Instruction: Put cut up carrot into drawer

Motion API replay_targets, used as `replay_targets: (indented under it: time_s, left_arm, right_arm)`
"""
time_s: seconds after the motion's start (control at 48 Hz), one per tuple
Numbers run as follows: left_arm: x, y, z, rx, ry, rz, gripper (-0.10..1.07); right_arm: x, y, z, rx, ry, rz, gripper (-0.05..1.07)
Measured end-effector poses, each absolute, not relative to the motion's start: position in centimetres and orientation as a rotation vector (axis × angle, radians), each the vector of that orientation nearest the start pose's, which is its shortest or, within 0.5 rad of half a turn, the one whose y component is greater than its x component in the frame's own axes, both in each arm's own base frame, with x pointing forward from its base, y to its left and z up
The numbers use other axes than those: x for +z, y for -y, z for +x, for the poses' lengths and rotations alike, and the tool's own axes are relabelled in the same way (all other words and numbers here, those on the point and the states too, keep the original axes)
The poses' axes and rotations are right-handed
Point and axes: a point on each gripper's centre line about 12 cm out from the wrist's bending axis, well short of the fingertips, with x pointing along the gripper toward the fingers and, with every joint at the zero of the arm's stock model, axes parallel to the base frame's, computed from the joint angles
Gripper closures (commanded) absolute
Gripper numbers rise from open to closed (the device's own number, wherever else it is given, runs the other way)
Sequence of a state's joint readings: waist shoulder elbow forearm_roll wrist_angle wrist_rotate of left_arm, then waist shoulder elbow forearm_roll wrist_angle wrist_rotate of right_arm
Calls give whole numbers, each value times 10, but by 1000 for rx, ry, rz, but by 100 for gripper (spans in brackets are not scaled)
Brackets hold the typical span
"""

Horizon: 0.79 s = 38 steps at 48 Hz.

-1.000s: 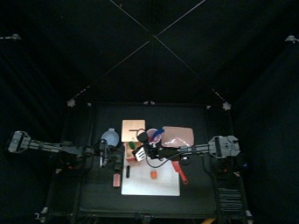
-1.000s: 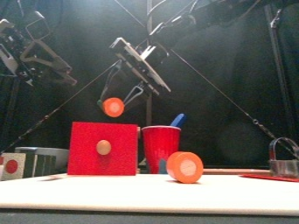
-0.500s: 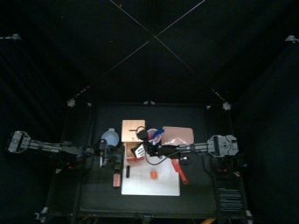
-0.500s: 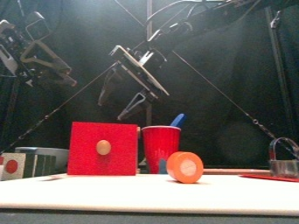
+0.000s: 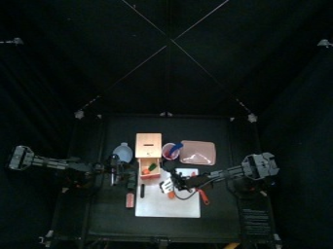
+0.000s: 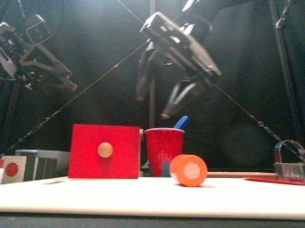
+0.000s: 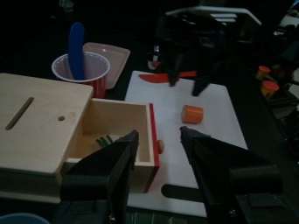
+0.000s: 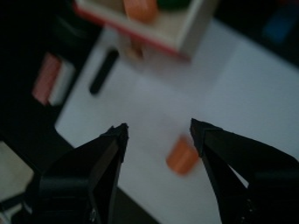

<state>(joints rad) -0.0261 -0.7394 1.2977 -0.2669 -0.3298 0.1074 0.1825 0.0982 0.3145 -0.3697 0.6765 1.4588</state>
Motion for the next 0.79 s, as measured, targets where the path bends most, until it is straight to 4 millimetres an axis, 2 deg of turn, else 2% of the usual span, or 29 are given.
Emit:
replay_targets:
  time_s: [0.146, 0.292, 0.604, 0.792]
  left_arm:
    - [202, -5, 211, 79, -234, -135, 16]
    - [202, -5, 211, 80, -234, -136, 16]
    - [200, -7, 210, 88, -240, -137, 16]
    - [200, -8, 210, 93, -240, -139, 16]
  right_arm:
    - [180, -78, 396, -656, -1004, 912, 12]
    - [165, -89, 391, -686, -1063, 942, 12]
    - [138, -85, 401, -723, -1068, 908, 12]
    - [133, -69, 411, -738, -1036, 884, 12]
